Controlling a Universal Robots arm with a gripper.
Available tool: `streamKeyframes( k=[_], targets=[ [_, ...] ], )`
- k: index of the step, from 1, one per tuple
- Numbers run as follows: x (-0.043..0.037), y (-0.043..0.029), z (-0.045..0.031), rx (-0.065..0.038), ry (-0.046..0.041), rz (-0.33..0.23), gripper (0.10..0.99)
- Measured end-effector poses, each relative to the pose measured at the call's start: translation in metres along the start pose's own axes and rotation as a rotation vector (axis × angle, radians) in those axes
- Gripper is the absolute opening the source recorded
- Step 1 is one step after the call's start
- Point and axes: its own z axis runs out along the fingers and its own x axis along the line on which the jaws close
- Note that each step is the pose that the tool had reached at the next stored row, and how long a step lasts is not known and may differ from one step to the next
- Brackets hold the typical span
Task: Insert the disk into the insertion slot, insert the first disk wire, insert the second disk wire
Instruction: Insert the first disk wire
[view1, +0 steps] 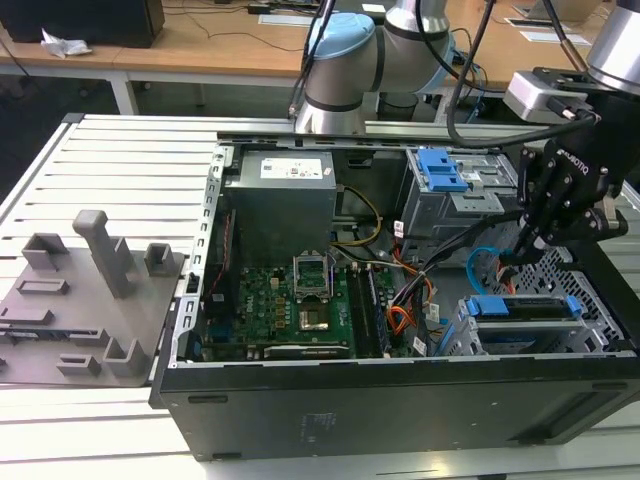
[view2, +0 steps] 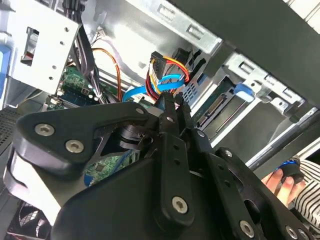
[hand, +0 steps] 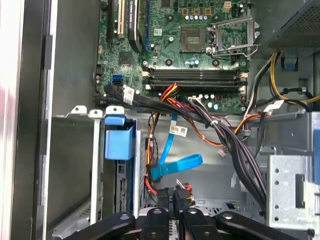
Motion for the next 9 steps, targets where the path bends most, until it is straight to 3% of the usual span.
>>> streamKeyframes(
  k=[4,6,8,9],
  targets=[
    [0.011,0.0001,0.001,0.0,-0.0039,0.0,0.176],
    [0.0298,0.0003,0.0027,0.0,-0.0174,-0.001,0.176],
    [0.0418,0.0005,0.0038,0.0,-0.028,-0.002,0.176],
    [0.0461,0.0003,0.0042,0.001,-0.0409,-0.003,0.176]
  ],
)
